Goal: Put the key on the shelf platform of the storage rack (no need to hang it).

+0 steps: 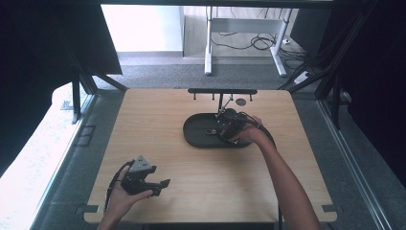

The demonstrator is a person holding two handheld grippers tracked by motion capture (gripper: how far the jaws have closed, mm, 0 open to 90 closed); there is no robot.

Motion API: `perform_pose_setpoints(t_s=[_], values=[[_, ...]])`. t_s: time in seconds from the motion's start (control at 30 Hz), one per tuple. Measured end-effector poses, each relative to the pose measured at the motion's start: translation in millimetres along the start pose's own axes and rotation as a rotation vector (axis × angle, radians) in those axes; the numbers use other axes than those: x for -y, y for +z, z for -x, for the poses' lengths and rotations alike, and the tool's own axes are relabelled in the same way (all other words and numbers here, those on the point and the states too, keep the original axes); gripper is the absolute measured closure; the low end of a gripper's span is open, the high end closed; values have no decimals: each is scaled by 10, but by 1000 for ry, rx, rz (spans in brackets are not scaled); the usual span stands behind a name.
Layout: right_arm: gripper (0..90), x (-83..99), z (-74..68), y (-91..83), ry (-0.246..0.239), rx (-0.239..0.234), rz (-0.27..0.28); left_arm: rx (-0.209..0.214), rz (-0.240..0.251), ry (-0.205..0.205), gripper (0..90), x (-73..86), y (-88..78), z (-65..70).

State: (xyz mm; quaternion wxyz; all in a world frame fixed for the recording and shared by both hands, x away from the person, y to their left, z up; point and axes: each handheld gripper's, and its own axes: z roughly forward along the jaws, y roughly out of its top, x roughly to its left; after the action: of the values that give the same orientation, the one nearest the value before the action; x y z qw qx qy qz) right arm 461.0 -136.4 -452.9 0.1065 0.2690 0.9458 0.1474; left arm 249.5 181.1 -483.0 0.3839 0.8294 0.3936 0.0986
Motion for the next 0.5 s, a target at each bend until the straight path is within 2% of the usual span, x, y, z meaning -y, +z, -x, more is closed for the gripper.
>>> perform_pose_setpoints(t_s=[0.33,0.37,0.5], values=[[412,145,-208,-200,3,-10,81,0,-6,5,254,-5,21,30],[415,209,-262,-259,-1,-19,110,-2,-5,7,254,-8,21,34],[425,341,-355,-332,-2,-27,139,-1,-8,8,254,-8,35,42]])
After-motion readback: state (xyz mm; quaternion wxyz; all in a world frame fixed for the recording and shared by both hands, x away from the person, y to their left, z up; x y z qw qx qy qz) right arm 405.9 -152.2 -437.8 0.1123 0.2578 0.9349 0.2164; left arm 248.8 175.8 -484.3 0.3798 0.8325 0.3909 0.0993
